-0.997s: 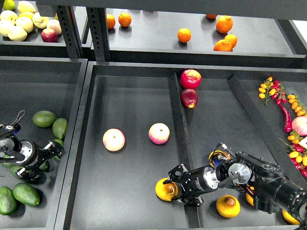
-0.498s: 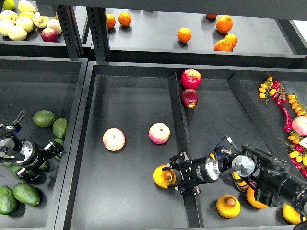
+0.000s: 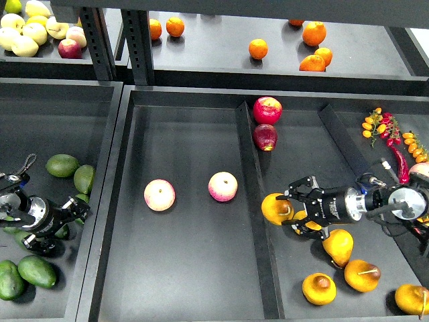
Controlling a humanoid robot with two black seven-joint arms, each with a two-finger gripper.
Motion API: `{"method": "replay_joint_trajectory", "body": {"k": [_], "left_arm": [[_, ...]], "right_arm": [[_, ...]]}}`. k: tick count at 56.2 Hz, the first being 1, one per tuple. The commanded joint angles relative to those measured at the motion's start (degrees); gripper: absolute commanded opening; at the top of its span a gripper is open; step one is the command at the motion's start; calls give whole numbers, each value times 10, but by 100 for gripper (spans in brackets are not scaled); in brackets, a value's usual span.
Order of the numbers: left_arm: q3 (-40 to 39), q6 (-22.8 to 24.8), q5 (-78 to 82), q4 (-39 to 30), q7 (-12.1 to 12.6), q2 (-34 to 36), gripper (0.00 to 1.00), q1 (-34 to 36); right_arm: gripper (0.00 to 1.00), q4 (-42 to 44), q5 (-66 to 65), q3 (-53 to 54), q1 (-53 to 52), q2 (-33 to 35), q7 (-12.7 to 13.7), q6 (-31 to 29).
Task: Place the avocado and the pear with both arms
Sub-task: 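Lift the pear and carry it into the pear bin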
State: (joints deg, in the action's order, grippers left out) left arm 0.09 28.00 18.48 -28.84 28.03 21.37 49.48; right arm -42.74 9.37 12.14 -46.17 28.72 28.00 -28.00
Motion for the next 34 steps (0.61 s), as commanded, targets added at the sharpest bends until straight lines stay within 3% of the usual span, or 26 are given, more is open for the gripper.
{"method": "replay_joint_trajectory", "body": {"k": [1,34], "left_arm": [[0,0,0,0,0,-1,83,0],[0,0,0,-1,0,-4,83,-1]], "right_arm": [[1,6,-1,-5,9,7,0,0],[2,51,-27,-5,63,-13,0,0]]}}
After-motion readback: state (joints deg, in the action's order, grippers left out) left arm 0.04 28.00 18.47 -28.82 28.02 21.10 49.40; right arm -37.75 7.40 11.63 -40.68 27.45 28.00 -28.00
